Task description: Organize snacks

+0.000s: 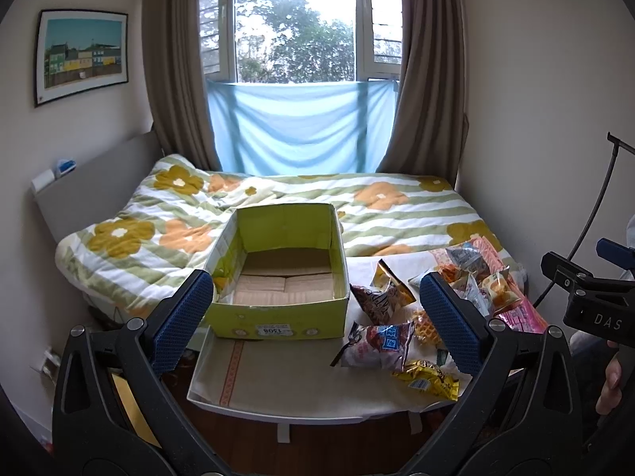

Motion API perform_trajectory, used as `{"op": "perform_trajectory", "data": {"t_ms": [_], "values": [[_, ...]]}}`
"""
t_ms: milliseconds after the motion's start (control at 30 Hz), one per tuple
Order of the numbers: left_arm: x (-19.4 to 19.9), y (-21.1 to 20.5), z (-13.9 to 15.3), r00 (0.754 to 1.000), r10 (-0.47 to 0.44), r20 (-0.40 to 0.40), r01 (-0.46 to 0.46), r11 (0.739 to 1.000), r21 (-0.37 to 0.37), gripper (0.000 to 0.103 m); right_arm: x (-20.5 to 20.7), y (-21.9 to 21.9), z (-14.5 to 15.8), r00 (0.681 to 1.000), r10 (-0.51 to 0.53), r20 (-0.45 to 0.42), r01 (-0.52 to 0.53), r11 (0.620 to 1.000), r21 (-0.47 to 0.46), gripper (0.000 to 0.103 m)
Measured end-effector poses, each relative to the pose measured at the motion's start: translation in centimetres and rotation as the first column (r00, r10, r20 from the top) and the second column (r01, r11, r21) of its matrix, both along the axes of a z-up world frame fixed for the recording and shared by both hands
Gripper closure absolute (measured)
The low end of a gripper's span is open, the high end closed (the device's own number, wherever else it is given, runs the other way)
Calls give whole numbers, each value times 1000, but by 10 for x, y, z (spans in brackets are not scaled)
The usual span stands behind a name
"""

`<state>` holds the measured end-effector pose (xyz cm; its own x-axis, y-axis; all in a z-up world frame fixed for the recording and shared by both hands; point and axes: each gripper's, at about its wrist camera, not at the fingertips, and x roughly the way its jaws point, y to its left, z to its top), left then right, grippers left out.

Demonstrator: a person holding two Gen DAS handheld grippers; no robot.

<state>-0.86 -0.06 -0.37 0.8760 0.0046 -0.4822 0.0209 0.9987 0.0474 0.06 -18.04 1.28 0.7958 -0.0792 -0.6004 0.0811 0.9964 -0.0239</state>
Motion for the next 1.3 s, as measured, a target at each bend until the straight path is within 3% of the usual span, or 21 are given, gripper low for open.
{"op": "perform_trajectory", "data": {"t_ms": [467, 733, 933, 1100, 1300], "values": [[3, -1, 3, 1000, -14, -17, 14, 1000, 25, 0, -2, 0, 0, 1000, -2, 1, 2, 1000, 8, 0], [12, 5, -4, 996, -29, -81, 27, 999, -21, 0, 2, 4, -6, 1000, 8, -25, -7, 1000, 15, 0], [31, 6, -25, 985, -99, -138, 91, 994, -61, 0, 9, 6, -27, 997, 32, -70, -30, 999, 26, 0], [58, -2, -50, 964, -171, -202, 154, 983, -99, 0, 21, 1, -57, 985, 115, -125, -113, 993, 30, 0], [104, -27, -101, 921, -208, -330, 186, 978, -98, 0, 49, -9, -106, 936, 272, -224, -262, 962, 74, 0]]}}
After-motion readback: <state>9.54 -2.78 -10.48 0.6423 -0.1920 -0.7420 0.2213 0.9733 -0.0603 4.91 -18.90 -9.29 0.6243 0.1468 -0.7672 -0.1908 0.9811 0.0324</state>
